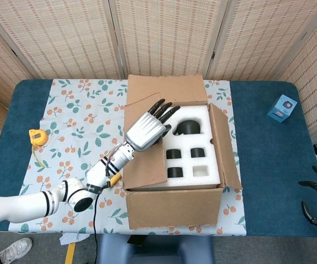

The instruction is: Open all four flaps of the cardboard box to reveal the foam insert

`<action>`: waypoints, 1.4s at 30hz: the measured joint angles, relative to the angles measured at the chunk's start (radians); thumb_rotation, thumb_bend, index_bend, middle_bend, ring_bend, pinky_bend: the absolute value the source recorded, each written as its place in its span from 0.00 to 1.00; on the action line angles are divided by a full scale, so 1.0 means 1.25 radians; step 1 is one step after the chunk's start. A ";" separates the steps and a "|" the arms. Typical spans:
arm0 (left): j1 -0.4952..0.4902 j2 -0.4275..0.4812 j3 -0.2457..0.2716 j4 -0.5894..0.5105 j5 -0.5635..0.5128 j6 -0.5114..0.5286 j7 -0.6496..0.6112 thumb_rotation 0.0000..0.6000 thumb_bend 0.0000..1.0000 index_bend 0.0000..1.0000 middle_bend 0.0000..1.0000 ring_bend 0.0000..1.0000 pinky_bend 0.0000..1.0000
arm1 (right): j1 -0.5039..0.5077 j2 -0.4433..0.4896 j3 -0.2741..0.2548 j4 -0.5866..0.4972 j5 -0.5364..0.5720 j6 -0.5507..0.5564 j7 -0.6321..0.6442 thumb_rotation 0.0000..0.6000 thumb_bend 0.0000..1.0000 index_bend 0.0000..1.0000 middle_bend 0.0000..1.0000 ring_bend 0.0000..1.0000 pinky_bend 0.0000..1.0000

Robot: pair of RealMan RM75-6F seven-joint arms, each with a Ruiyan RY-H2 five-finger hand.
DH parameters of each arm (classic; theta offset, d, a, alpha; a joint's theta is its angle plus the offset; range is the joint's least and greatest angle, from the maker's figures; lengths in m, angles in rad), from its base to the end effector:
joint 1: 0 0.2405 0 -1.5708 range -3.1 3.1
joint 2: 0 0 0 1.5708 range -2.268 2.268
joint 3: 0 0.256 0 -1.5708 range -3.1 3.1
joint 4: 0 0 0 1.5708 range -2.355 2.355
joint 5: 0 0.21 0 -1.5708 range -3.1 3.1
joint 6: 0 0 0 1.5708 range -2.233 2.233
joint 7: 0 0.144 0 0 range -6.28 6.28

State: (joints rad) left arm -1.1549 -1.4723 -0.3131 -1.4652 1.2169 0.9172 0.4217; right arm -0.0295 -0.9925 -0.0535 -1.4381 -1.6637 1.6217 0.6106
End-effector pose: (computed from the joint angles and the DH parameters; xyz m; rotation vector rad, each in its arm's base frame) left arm 0.0344 0.3970 0.0293 -2.0360 -0.3126 -1.2189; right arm -0.3443 -0.1221 0.2120 1.3350 -1.1625 1.1428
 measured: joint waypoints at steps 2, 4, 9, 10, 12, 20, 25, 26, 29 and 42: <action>0.006 0.013 0.001 -0.015 -0.009 0.008 0.019 1.00 1.00 0.68 0.07 0.00 0.00 | -0.001 0.000 0.000 -0.001 -0.001 0.003 -0.001 0.48 0.55 0.26 0.00 0.00 0.00; 0.015 0.028 0.002 -0.030 -0.019 0.021 0.036 1.00 1.00 0.68 0.07 0.00 0.00 | -0.002 0.000 -0.001 -0.001 -0.003 0.003 -0.003 0.48 0.55 0.26 0.00 0.00 0.00; 0.030 0.056 0.002 -0.055 -0.038 0.042 0.064 1.00 1.00 0.68 0.07 0.00 0.00 | 0.001 -0.001 -0.003 -0.003 -0.006 -0.002 -0.006 0.48 0.55 0.26 0.00 0.00 0.00; 0.032 0.061 0.002 -0.059 -0.040 0.045 0.067 1.00 1.00 0.68 0.07 0.00 0.00 | 0.001 -0.001 -0.003 -0.004 -0.006 -0.002 -0.006 0.48 0.55 0.26 0.00 0.00 0.00; 0.038 0.072 0.002 -0.070 -0.046 0.054 0.078 1.00 1.00 0.69 0.07 0.00 0.00 | 0.000 -0.001 -0.003 -0.004 -0.006 0.000 -0.007 0.48 0.54 0.26 0.00 0.00 0.00; 0.071 0.126 0.007 -0.106 -0.072 0.081 0.102 1.00 1.00 0.69 0.07 0.00 0.00 | 0.000 -0.002 -0.003 -0.007 -0.007 0.000 -0.013 0.48 0.55 0.26 0.00 0.00 0.00; 0.087 0.155 0.009 -0.121 -0.077 0.092 0.102 1.00 1.00 0.69 0.07 0.00 0.00 | 0.002 -0.003 -0.004 -0.009 -0.006 -0.005 -0.018 0.48 0.55 0.26 0.00 0.00 0.00; 0.089 0.160 0.009 -0.124 -0.077 0.094 0.101 1.00 1.00 0.69 0.07 0.00 0.00 | 0.002 -0.003 -0.004 -0.009 -0.006 -0.005 -0.019 0.48 0.55 0.26 0.00 0.00 0.00; 0.099 0.179 0.009 -0.133 -0.079 0.099 0.096 1.00 1.00 0.69 0.07 0.00 0.00 | 0.003 -0.003 -0.002 -0.010 -0.003 -0.007 -0.019 0.47 0.55 0.26 0.00 0.00 0.00; 0.152 0.252 0.010 -0.181 -0.083 0.115 0.027 1.00 1.00 0.58 0.07 0.00 0.00 | 0.005 -0.005 -0.002 -0.017 -0.001 -0.013 -0.033 0.48 0.55 0.26 0.00 0.00 0.00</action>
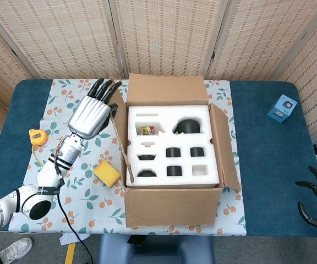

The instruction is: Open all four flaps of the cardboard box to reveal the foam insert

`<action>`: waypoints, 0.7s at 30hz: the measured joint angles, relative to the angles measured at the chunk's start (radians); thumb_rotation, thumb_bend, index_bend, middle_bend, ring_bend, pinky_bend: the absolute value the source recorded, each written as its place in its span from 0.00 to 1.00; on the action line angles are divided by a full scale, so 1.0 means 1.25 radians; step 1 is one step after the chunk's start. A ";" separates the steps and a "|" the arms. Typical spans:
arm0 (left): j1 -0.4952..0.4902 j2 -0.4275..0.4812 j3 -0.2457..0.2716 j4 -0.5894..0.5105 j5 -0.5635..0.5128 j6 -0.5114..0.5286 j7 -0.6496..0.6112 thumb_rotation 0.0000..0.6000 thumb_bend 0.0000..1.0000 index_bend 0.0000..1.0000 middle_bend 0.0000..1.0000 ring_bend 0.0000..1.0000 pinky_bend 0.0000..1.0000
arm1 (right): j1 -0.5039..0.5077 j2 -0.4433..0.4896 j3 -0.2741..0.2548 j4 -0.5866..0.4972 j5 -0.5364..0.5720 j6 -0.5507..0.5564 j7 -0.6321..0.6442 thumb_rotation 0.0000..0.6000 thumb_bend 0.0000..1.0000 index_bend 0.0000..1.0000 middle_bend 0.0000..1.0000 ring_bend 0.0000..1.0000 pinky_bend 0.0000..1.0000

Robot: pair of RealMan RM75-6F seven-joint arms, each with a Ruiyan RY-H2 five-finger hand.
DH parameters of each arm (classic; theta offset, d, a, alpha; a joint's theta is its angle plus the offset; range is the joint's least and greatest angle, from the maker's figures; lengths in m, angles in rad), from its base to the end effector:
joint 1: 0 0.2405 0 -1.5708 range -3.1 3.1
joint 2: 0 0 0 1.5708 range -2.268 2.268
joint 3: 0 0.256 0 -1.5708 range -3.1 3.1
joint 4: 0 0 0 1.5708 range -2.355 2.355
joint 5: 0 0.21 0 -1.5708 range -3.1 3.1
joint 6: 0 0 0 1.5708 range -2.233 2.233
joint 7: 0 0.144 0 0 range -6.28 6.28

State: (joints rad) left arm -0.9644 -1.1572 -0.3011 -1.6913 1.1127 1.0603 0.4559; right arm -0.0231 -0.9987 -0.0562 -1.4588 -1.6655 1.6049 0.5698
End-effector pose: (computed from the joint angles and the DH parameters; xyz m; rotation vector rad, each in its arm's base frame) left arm -0.0416 0.3971 0.1334 -1.7836 -0.3883 -1.1072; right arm -0.3414 -0.1237 0.2051 1.3498 -1.1623 1.1234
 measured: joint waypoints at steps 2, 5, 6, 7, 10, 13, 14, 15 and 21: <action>0.006 0.008 0.000 -0.007 0.000 -0.001 -0.011 1.00 1.00 0.52 0.07 0.00 0.00 | 0.000 0.000 0.000 -0.001 0.001 0.000 -0.002 0.48 0.55 0.26 0.00 0.00 0.00; 0.013 0.022 0.001 -0.020 0.000 -0.008 -0.030 1.00 1.00 0.38 0.07 0.00 0.00 | 0.000 0.000 0.001 -0.001 0.002 0.000 -0.001 0.48 0.55 0.26 0.00 0.00 0.00; 0.016 0.026 0.002 -0.026 -0.002 -0.012 -0.038 1.00 1.00 0.33 0.06 0.00 0.00 | 0.000 0.000 0.001 -0.001 0.003 0.000 -0.001 0.48 0.55 0.26 0.00 0.00 0.00; 0.018 0.029 0.002 -0.030 -0.003 -0.015 -0.043 1.00 1.00 0.30 0.06 0.00 0.00 | -0.001 0.000 0.001 -0.001 0.003 0.001 -0.001 0.48 0.55 0.26 0.00 0.00 0.00; 0.023 0.043 0.001 -0.044 -0.008 -0.021 -0.051 1.00 1.00 0.29 0.05 0.00 0.00 | -0.001 0.000 0.001 0.000 0.001 0.002 -0.001 0.48 0.55 0.26 0.00 0.00 0.00; 0.030 0.049 0.001 -0.050 -0.006 -0.012 -0.053 1.00 1.00 0.33 0.05 0.00 0.00 | -0.002 0.000 0.001 0.000 0.001 0.004 0.000 0.48 0.55 0.26 0.00 0.00 0.00; 0.033 0.051 0.002 -0.051 -0.005 -0.008 -0.052 1.00 1.00 0.34 0.05 0.00 0.00 | -0.002 0.000 0.001 0.001 0.001 0.005 0.001 0.48 0.55 0.26 0.00 0.00 0.00; 0.038 0.053 0.003 -0.052 -0.003 -0.003 -0.051 1.00 1.00 0.36 0.05 0.00 0.00 | -0.002 0.000 0.001 0.001 0.001 0.006 0.002 0.48 0.55 0.26 0.00 0.00 0.00; 0.068 0.069 0.018 -0.056 0.001 0.025 -0.034 1.00 1.00 0.47 0.05 0.00 0.00 | -0.007 0.001 0.001 0.000 -0.002 0.016 0.003 0.48 0.55 0.26 0.00 0.00 0.00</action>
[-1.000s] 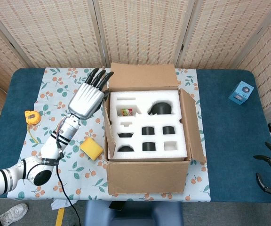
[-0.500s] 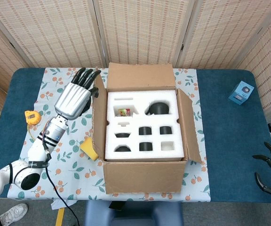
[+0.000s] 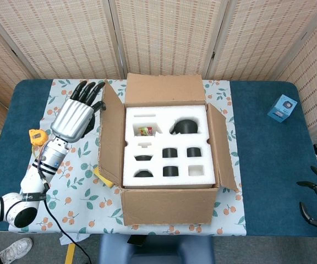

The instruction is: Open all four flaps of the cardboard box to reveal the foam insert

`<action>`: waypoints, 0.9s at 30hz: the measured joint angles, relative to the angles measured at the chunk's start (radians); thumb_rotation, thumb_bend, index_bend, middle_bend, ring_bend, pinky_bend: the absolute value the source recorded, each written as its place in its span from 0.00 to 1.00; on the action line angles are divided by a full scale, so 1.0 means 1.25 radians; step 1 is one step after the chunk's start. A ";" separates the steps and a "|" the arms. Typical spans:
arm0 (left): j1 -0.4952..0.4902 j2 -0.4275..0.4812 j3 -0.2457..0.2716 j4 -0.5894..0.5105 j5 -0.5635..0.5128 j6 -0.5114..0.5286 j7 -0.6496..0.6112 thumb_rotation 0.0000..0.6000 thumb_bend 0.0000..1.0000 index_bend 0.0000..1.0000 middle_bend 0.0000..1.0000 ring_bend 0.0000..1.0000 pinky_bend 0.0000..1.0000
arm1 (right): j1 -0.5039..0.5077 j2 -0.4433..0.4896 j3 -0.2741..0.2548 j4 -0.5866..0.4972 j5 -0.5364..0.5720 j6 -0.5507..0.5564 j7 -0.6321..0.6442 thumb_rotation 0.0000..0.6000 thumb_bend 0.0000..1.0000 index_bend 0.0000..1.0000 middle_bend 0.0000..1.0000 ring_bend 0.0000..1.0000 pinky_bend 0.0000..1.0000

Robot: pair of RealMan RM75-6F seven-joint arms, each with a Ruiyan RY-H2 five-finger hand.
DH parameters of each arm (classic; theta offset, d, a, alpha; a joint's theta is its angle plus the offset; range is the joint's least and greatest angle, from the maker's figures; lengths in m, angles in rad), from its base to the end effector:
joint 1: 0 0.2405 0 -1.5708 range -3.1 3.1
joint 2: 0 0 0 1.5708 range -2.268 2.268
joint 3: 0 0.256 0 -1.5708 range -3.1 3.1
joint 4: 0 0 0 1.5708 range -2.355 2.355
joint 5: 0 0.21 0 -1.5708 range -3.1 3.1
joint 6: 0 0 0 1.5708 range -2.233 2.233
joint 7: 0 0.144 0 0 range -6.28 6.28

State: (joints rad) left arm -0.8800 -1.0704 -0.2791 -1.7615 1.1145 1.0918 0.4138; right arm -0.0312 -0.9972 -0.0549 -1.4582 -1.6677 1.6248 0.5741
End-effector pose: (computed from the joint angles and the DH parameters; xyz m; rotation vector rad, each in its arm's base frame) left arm -0.0731 0.3834 0.1546 -1.7424 -0.4579 -1.0708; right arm -0.3404 -0.1212 0.2078 1.3414 -1.1511 1.1377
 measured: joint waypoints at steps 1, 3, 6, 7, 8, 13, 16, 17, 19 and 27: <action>0.004 0.003 0.002 -0.001 -0.001 0.003 0.004 1.00 1.00 0.48 0.05 0.00 0.00 | -0.001 0.000 0.000 0.000 -0.001 0.002 0.000 0.48 0.55 0.26 0.00 0.00 0.00; 0.013 0.008 0.006 -0.002 -0.001 0.012 0.010 1.00 1.00 0.48 0.05 0.00 0.00 | -0.002 0.000 -0.001 -0.001 -0.002 0.003 0.000 0.48 0.55 0.26 0.00 0.00 0.00; 0.027 0.014 0.012 -0.001 0.001 0.024 0.013 1.00 1.00 0.48 0.05 0.00 0.00 | -0.002 0.000 -0.003 -0.003 -0.007 0.003 -0.004 0.48 0.55 0.26 0.00 0.00 0.00; 0.034 0.017 0.014 -0.001 0.001 0.028 0.013 1.00 1.00 0.48 0.05 0.00 0.00 | -0.002 0.000 -0.003 -0.004 -0.008 0.003 -0.005 0.48 0.55 0.26 0.00 0.00 0.00; 0.039 0.020 0.016 -0.001 0.001 0.031 0.012 1.00 1.00 0.47 0.05 0.00 0.00 | -0.002 0.000 -0.003 -0.004 -0.008 0.004 -0.005 0.48 0.55 0.26 0.00 0.00 0.00; 0.068 0.037 0.021 -0.001 -0.002 0.047 -0.004 1.00 1.00 0.40 0.05 0.00 0.00 | -0.003 -0.001 -0.003 -0.004 -0.008 0.006 -0.008 0.48 0.55 0.26 0.00 0.00 0.00; 0.088 0.048 0.024 -0.015 -0.001 0.059 -0.019 1.00 1.00 0.29 0.05 0.00 0.00 | -0.002 -0.002 -0.002 -0.005 -0.006 0.004 -0.017 0.48 0.54 0.26 0.00 0.00 0.00; 0.095 0.053 0.027 -0.023 0.000 0.062 -0.024 1.00 1.00 0.24 0.05 0.00 0.00 | -0.002 -0.003 -0.001 -0.005 -0.005 0.003 -0.022 0.48 0.54 0.26 0.00 0.00 0.00; 0.120 0.066 0.038 -0.047 0.005 0.071 -0.040 1.00 1.00 0.17 0.05 0.00 0.00 | -0.002 -0.006 0.002 -0.005 0.000 0.003 -0.037 0.48 0.55 0.26 0.00 0.00 0.00; 0.307 0.111 0.158 -0.112 0.054 0.155 -0.125 1.00 0.68 0.07 0.05 0.00 0.00 | -0.009 -0.034 0.032 -0.011 0.049 0.010 -0.162 0.54 0.55 0.17 0.00 0.00 0.00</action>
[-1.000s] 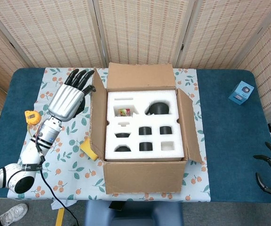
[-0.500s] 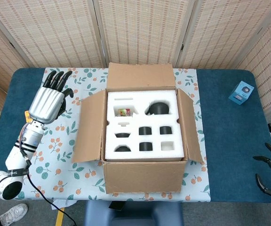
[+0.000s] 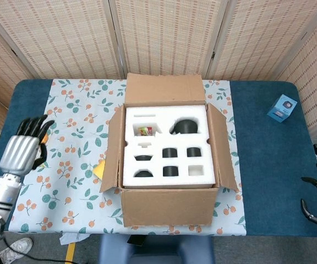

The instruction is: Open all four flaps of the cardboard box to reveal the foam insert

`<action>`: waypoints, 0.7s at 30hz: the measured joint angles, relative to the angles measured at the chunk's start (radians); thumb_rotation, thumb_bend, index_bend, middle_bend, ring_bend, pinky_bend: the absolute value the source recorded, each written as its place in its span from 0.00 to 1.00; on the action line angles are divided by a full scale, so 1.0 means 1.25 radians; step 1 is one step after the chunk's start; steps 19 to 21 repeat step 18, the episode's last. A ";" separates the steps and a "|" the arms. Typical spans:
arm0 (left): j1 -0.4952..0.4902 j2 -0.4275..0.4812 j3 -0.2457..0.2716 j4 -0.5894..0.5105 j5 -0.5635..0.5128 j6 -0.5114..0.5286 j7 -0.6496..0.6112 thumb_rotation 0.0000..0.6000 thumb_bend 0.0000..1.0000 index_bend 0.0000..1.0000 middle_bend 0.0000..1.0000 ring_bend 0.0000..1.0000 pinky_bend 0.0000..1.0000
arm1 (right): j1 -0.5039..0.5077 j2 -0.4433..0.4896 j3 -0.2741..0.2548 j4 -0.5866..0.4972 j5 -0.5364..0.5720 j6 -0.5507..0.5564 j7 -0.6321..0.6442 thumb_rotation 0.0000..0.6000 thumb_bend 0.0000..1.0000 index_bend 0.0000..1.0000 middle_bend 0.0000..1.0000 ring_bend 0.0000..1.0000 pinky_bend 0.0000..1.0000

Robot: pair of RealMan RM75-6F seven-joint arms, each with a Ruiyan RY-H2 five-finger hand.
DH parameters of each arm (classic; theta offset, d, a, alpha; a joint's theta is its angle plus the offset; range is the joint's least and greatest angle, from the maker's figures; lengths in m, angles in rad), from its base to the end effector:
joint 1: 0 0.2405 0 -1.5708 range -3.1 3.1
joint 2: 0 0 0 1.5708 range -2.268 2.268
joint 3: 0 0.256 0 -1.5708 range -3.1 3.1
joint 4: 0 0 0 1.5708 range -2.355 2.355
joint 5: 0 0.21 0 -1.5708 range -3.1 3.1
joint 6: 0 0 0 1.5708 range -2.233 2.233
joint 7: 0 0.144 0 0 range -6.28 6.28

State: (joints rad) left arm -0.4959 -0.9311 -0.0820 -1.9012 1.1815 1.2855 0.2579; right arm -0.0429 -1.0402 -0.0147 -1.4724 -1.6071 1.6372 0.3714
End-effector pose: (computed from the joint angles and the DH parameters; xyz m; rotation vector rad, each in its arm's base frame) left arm -0.2152 0.2849 0.1797 -1.5477 -0.8021 -0.8568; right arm -0.3413 -0.1261 0.2031 1.3149 -0.9955 1.0394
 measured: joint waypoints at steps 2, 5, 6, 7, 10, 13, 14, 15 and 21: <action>0.056 0.001 0.036 -0.003 0.001 0.029 -0.008 1.00 0.62 0.06 0.04 0.00 0.00 | -0.002 -0.012 0.012 -0.006 0.018 0.004 -0.059 0.55 0.55 0.15 0.00 0.00 0.00; 0.146 -0.016 0.082 0.002 0.003 0.096 -0.014 1.00 0.56 0.06 0.03 0.00 0.00 | -0.004 -0.031 0.029 -0.021 0.048 0.005 -0.153 0.58 0.55 0.15 0.00 0.00 0.00; 0.170 -0.026 0.091 0.008 0.007 0.120 -0.014 1.00 0.55 0.06 0.03 0.00 0.00 | -0.004 -0.036 0.034 -0.027 0.057 0.005 -0.181 0.59 0.54 0.15 0.00 0.00 0.00; 0.201 -0.044 0.102 0.019 0.015 0.155 -0.015 1.00 0.55 0.06 0.03 0.00 0.00 | -0.004 -0.043 0.041 -0.036 0.070 0.004 -0.215 0.59 0.54 0.15 0.00 0.00 0.00; 0.270 -0.100 0.122 0.066 0.051 0.247 -0.018 1.00 0.51 0.06 0.02 0.00 0.00 | -0.003 -0.059 0.057 -0.060 0.102 -0.003 -0.280 0.59 0.55 0.15 0.00 0.00 0.00; 0.320 -0.158 0.134 0.130 0.091 0.313 -0.025 1.00 0.46 0.04 0.01 0.00 0.00 | 0.000 -0.063 0.065 -0.075 0.127 -0.024 -0.296 0.59 0.55 0.15 0.00 0.00 0.00; 0.330 -0.171 0.137 0.145 0.102 0.321 -0.025 1.00 0.45 0.03 0.00 0.00 0.00 | 0.000 -0.062 0.067 -0.080 0.131 -0.031 -0.295 0.59 0.55 0.15 0.00 0.00 0.00; 0.336 -0.182 0.139 0.158 0.117 0.328 -0.026 1.00 0.44 0.03 0.00 0.00 0.00 | 0.000 -0.060 0.067 -0.085 0.133 -0.035 -0.292 0.59 0.55 0.15 0.00 0.00 0.00; 0.344 -0.185 0.141 0.164 0.157 0.342 -0.036 1.00 0.44 0.03 0.00 0.00 0.00 | -0.002 -0.054 0.065 -0.093 0.125 -0.034 -0.285 0.59 0.54 0.15 0.00 0.00 0.00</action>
